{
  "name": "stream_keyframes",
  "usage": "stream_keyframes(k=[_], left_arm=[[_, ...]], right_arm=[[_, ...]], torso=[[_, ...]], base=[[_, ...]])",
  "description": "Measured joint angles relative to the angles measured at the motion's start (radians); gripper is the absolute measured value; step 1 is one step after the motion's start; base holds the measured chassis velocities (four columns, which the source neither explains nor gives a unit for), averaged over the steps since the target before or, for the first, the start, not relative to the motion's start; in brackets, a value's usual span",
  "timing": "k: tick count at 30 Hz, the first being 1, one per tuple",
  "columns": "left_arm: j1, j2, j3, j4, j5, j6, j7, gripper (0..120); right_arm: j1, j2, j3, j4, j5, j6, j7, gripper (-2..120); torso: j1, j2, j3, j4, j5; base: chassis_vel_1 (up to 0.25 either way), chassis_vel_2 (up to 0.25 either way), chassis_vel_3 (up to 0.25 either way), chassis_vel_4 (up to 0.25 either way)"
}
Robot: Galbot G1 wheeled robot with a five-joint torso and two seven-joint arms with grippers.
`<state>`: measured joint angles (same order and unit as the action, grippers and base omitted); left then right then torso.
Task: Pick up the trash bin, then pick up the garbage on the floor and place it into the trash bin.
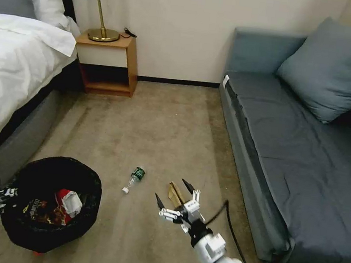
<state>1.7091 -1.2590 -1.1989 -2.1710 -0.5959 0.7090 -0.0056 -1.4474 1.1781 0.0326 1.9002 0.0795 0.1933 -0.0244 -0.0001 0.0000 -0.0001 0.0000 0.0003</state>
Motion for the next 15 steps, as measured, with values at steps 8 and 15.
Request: stream_keyframes(k=[8,15], left_arm=[[0.007,0.001,-0.011,-0.003,-0.005,-0.001,0.002,6],[0.007,0.006,-0.018,-0.006,-0.011,-0.001,0.003,6]], right_arm=[[-0.007,0.023,-0.006,-0.033,-0.039,0.017,-0.005,100],[-0.006,0.025,-0.021,-0.054,-0.052,0.019,-0.004,100]], torso=[[0.000,0.000,0.000,0.0001,-0.0002],[0.000,0.000,0.000,0.0001,-0.0003]], base=[[0.000,0.000,0.000,0.000],[0.000,0.000,0.000,0.000]])
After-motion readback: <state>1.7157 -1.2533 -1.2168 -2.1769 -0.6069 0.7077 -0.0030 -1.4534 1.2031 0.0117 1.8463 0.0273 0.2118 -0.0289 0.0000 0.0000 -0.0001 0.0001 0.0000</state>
